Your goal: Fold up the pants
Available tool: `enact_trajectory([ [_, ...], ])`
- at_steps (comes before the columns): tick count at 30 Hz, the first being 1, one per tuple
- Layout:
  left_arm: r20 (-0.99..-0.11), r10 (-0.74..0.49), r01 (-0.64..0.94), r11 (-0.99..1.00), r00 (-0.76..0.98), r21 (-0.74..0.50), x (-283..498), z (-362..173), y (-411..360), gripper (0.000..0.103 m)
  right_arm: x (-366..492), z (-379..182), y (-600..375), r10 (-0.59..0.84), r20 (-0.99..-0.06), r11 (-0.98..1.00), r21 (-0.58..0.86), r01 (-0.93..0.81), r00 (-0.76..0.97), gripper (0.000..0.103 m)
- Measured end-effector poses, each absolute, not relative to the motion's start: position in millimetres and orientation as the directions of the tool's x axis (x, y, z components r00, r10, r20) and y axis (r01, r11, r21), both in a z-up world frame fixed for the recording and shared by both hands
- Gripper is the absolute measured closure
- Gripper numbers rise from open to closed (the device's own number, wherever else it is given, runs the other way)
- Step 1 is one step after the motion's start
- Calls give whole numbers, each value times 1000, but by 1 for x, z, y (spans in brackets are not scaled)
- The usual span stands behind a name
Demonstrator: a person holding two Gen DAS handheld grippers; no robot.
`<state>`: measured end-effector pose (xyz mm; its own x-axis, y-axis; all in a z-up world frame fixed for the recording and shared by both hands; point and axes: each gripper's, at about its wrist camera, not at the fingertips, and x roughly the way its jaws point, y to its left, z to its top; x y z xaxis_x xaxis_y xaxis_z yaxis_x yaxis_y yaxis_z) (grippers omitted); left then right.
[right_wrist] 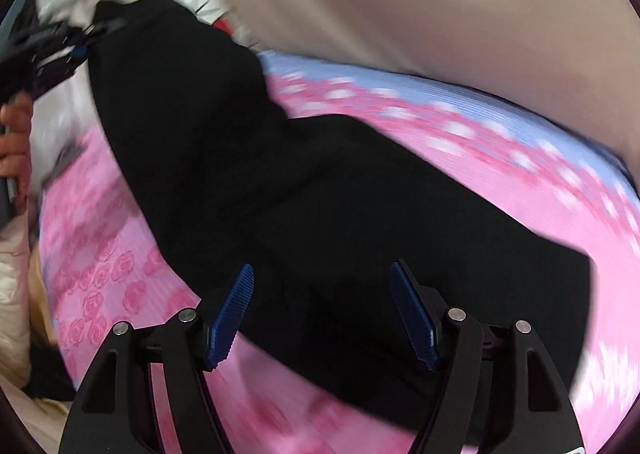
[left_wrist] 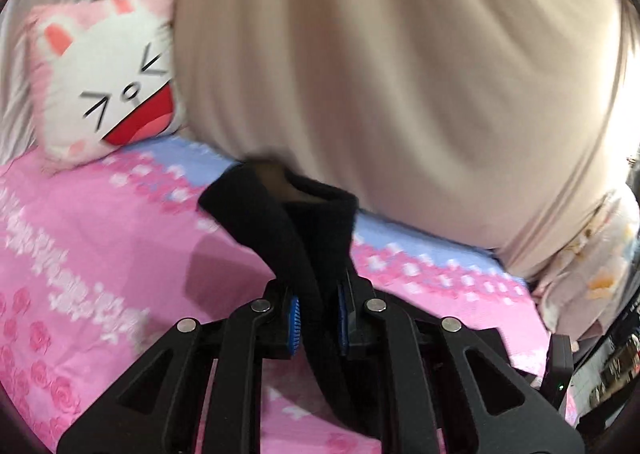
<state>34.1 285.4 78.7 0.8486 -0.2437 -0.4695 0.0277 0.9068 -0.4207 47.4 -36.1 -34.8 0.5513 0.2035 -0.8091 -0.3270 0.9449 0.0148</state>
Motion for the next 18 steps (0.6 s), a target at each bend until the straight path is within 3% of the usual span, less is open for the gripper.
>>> enact_trajectory([
  [6, -486, -265, -4, 875, 833, -485, 35, 52, 308, 90, 86, -68, 13, 104, -812, 902, -167, -399, 575, 38],
  [7, -487, -263, -13, 871, 833, -492, 36, 50, 312, 90, 93, -68, 8, 122, -808, 914, -134, -382, 576, 55],
  [8, -490, -261, -22, 866, 832, -499, 37, 48, 317, 90, 100, -64, -1, 138, -810, 931, -89, -353, 570, 84],
  [9, -495, -261, -38, 857, 829, -515, 38, 44, 325, 90, 105, -59, -9, 164, -811, 941, -41, -335, 562, 94],
  [11, -501, -275, -54, 835, 821, -548, 39, 37, 339, 90, 107, -30, -41, 239, -783, 959, 96, -268, 574, 93],
  [13, -507, -284, -60, 827, 814, -559, 38, 30, 347, 90, 97, 5, -58, 256, -745, 962, 135, -237, 616, 93],
  [16, -519, -283, -70, 826, 806, -559, 39, 22, 351, 90, 79, 42, -57, 267, -715, 956, 113, -270, 646, 91],
  [18, -521, -280, -71, 828, 806, -556, 39, 19, 350, 90, 80, 31, -37, 290, -758, 937, 102, -333, 584, 86],
])
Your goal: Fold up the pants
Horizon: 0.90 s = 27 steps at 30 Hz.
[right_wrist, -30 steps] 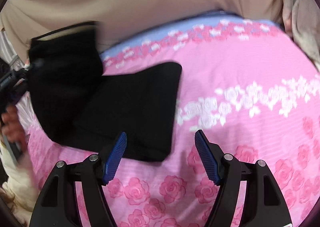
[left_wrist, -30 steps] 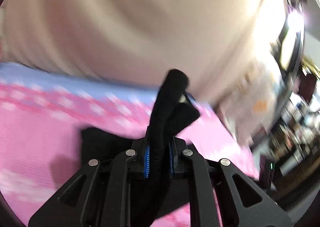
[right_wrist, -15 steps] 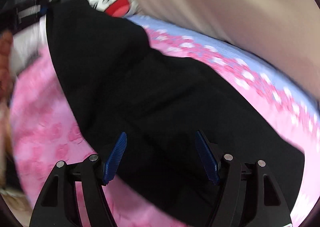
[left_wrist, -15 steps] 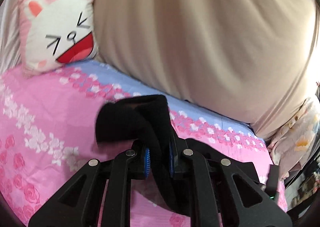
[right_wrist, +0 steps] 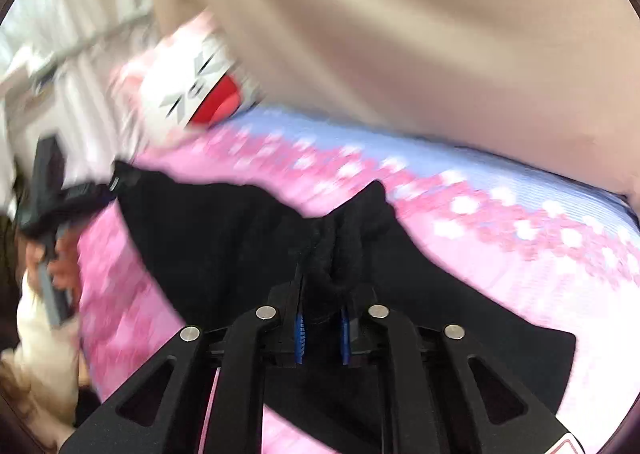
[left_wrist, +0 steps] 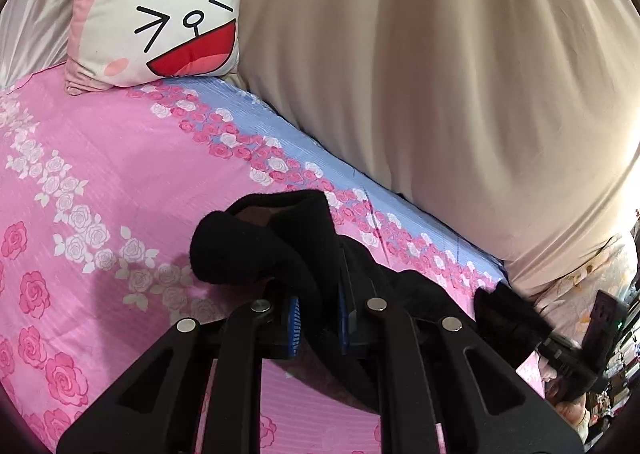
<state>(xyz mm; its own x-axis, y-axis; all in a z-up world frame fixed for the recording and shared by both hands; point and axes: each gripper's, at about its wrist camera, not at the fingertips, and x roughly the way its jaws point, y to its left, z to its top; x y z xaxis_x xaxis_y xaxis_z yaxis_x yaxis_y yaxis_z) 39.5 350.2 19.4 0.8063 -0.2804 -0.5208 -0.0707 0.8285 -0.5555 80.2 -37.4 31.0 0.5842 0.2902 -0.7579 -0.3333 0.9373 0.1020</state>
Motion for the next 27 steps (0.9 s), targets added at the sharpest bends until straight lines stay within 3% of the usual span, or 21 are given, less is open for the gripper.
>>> enact_trajectory([
  [2, -517, -279, -75, 824, 809, -562, 38, 18, 350, 90, 91, -19, -10, 290, -839, 915, 102, -390, 461, 70],
  [4, -515, -282, -81, 815, 810, -574, 37, 18, 351, 90, 89, -59, 0, 275, -890, 908, 115, -403, 365, 70],
  [7, -526, -276, -85, 822, 805, -563, 34, 18, 351, 90, 53, -29, -37, 318, -810, 930, 165, -329, 493, 66],
  [9, -534, -266, -86, 835, 802, -544, 33, 17, 349, 89, 26, -2, -89, 240, -752, 970, 174, -167, 613, 50],
  [10, -535, -262, -88, 836, 803, -542, 34, 16, 348, 89, 11, 6, -120, 163, -736, 984, 166, -58, 657, 33],
  [11, -536, -257, -95, 835, 804, -543, 35, 15, 348, 89, -3, 7, -155, 63, -741, 987, 147, 70, 669, 28],
  [14, -532, -242, -110, 831, 811, -545, 37, 14, 344, 89, -28, -17, -225, -55, -806, 934, 167, 316, 589, 28],
  [17, -536, -221, -138, 824, 815, -550, 39, 13, 342, 89, -37, -53, -249, 95, -814, 865, 352, 357, 573, 25],
  [18, -538, -213, -150, 820, 816, -552, 39, 13, 341, 89, -40, -58, -246, 101, -786, 860, 377, 343, 610, 25],
  [19, -540, -209, -155, 820, 815, -551, 39, 13, 341, 89, -38, -60, -240, 121, -770, 870, 386, 308, 626, 32],
  [20, -547, -195, -169, 821, 814, -545, 40, 13, 340, 89, -33, -64, -232, 149, -762, 876, 398, 274, 630, 68],
  [23, -558, -175, -192, 821, 811, -537, 39, 19, 337, 89, -26, -63, -229, 167, -767, 885, 393, 248, 619, 81],
  [27, -547, -196, -164, 826, 813, -540, 28, 36, 329, 89, -55, -19, -248, 194, -736, 886, 415, 206, 649, 86],
])
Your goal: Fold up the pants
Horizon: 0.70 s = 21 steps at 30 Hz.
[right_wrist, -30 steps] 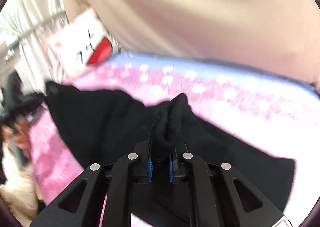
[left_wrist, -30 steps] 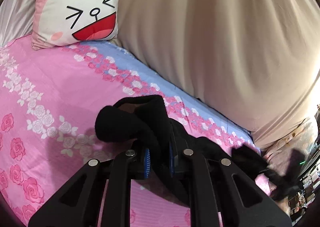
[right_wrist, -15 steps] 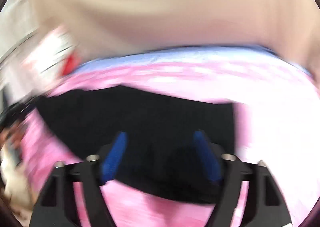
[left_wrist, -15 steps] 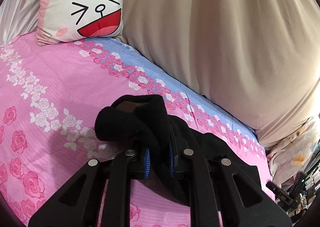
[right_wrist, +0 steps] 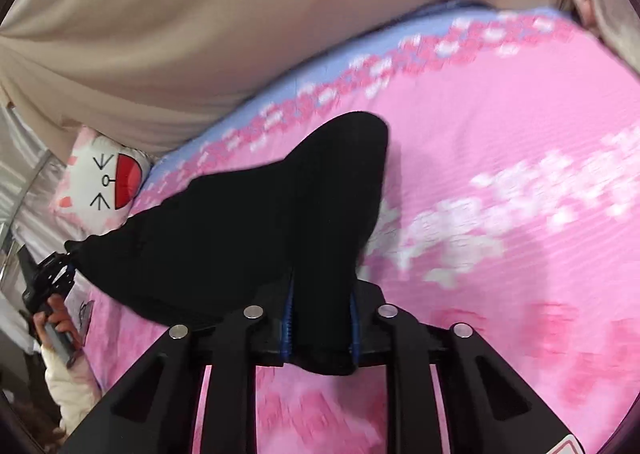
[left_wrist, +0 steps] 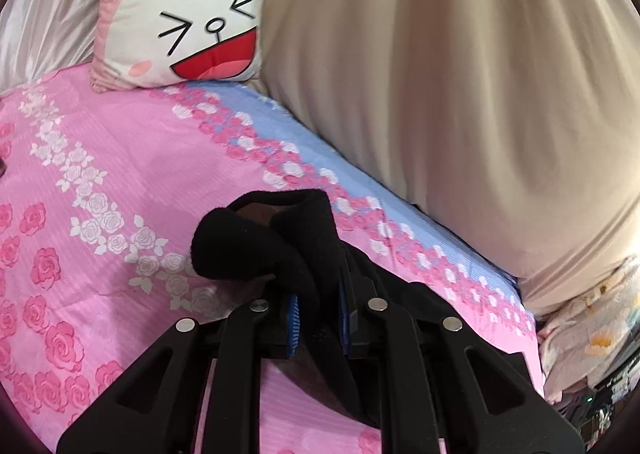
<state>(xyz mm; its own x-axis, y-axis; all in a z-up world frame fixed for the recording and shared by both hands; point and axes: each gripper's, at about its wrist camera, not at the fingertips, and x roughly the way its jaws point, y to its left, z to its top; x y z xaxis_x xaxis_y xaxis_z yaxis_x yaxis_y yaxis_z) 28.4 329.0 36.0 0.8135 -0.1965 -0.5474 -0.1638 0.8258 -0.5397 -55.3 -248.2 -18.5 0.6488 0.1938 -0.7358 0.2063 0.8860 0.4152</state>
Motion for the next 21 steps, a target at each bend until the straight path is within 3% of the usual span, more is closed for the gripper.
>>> enact_trajectory([
  [3, -540, -312, -100, 791, 782, -603, 21, 35, 320, 89, -86, 7, -261, 97, -758, 909, 331, 251, 645, 86],
  [6, -563, -364, -81, 785, 742, -614, 12, 19, 301, 89, -118, -17, -291, 62, -812, 886, 312, 342, 580, 84],
  [7, -580, -359, -90, 792, 731, -603, 7, 12, 295, 89, -119, -30, -293, 61, -831, 885, 301, 355, 553, 76],
  [9, -604, -330, -125, 800, 725, -587, -2, 3, 289, 89, -132, -36, -292, 54, -806, 875, 323, 361, 589, 70],
  [11, -610, -319, -151, 791, 725, -592, -14, -1, 291, 89, -138, -15, -286, -64, -802, 876, 240, 418, 594, 65],
  [12, -606, -326, -153, 782, 726, -604, -18, -2, 293, 89, -141, 7, -274, -169, -756, 889, 160, 429, 632, 65],
  [13, -601, -333, -154, 774, 726, -615, -20, -2, 295, 89, -139, 23, -260, -182, -716, 916, 125, 380, 674, 65],
  [17, -609, -325, -174, 768, 724, -617, -26, -13, 298, 89, -79, 33, -174, 142, -712, 979, 206, 11, 688, 71],
  [21, -620, -337, -221, 728, 709, -649, -26, -32, 309, 87, 0, -31, -91, 266, -809, 964, 208, -167, 524, 71],
])
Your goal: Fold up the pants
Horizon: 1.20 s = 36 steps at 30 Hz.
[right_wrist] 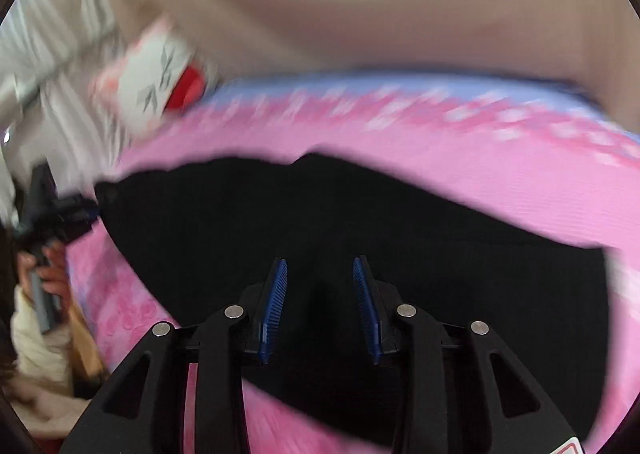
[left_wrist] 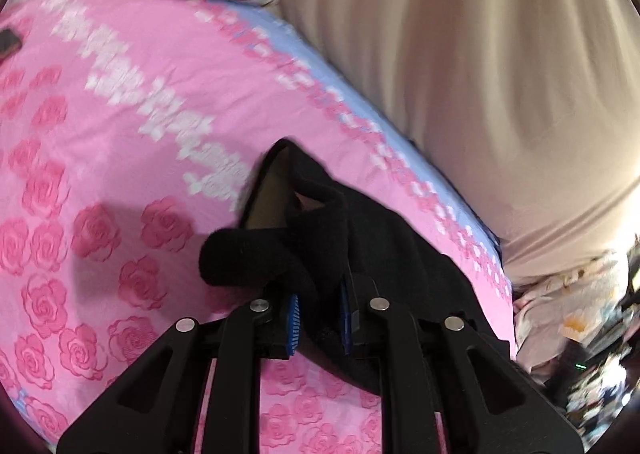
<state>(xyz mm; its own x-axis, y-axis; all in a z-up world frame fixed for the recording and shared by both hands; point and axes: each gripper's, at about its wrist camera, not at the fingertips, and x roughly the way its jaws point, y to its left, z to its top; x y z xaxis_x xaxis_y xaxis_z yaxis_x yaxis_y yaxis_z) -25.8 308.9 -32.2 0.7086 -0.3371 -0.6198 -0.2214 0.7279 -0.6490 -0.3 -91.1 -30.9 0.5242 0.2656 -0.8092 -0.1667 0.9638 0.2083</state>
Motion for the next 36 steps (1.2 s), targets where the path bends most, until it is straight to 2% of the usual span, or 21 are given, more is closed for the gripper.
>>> enact_trajectory([
  [1, -623, -353, -236, 708, 698, -665, -27, -39, 314, 87, 17, -53, -81, 250, -851, 967, 198, -158, 462, 69],
  [4, -600, -424, -247, 637, 678, -730, -37, -56, 328, 87, 27, -32, -73, 227, -862, 970, 161, -181, 453, 68],
  [6, -578, -456, -232, 613, 677, -756, -43, -65, 332, 87, 34, -8, -79, 276, -829, 959, 207, -193, 486, 65],
  [8, -563, -458, -217, 610, 688, -762, -45, -67, 330, 86, 59, 3, -86, 283, -812, 959, 222, -178, 510, 46],
  [9, -560, -450, -209, 619, 695, -757, -45, -66, 328, 85, 76, 4, -90, 286, -810, 958, 233, -166, 513, 45],
  [11, -556, -448, -197, 627, 700, -753, -45, -63, 324, 78, 118, -11, -97, 309, -829, 951, 280, -132, 466, 45],
  [13, -535, -468, -172, 619, 703, -766, -43, -61, 320, 61, 148, -34, -93, 302, -860, 953, 284, -106, 412, 45],
  [14, -525, -477, -157, 616, 705, -772, -42, -61, 318, 61, 161, -47, -87, 279, -883, 960, 261, -100, 378, 46],
  [15, -526, -475, -153, 623, 706, -767, -42, -60, 317, 62, 167, -60, -76, 265, -903, 964, 239, -118, 338, 51],
  [17, -543, -429, -147, 672, 722, -726, -45, -57, 314, 72, 169, -63, -51, 205, -906, 972, 145, -183, 371, 94],
  [18, -557, -393, -157, 699, 731, -698, -47, -55, 314, 84, 168, -57, -44, 176, -900, 976, 107, -189, 399, 94],
  [20, -574, -369, -171, 716, 731, -677, -49, -59, 315, 84, 175, -51, -47, 171, -874, 980, 106, -167, 455, 100],
  [23, -564, -401, -179, 679, 722, -712, -48, -68, 318, 81, 194, -71, -59, 140, -886, 989, 105, -103, 442, 98],
  [24, -559, -401, -177, 676, 725, -715, -49, -67, 319, 79, 193, -68, -61, 143, -886, 989, 113, -94, 441, 98],
  [26, -534, -415, -159, 661, 737, -733, -52, -61, 319, 65, 179, -48, -68, 184, -853, 983, 169, -75, 488, 90],
  [28, -483, -452, -124, 622, 750, -773, -52, -58, 320, 32, 153, -23, -74, 225, -804, 973, 213, -87, 551, 84],
  [30, -455, -468, -118, 587, 758, -801, -47, -55, 319, 25, 124, -8, -78, 228, -783, 972, 219, -85, 580, 67],
  [32, -487, -416, -145, 628, 768, -764, -36, -51, 314, 33, 103, -3, -80, 234, -781, 971, 222, -94, 579, 62],
  [33, -515, -374, -164, 665, 771, -729, -31, -50, 311, 56, 93, -2, -82, 235, -777, 970, 224, -94, 584, 62],
  [34, -539, -339, -184, 692, 771, -698, -29, -48, 310, 88, 81, -1, -88, 232, -772, 970, 228, -83, 591, 62],
  [36, -545, -309, -186, 716, 780, -673, -25, -40, 312, 90, 60, -4, -106, 202, -767, 972, 231, -32, 610, 62],
])
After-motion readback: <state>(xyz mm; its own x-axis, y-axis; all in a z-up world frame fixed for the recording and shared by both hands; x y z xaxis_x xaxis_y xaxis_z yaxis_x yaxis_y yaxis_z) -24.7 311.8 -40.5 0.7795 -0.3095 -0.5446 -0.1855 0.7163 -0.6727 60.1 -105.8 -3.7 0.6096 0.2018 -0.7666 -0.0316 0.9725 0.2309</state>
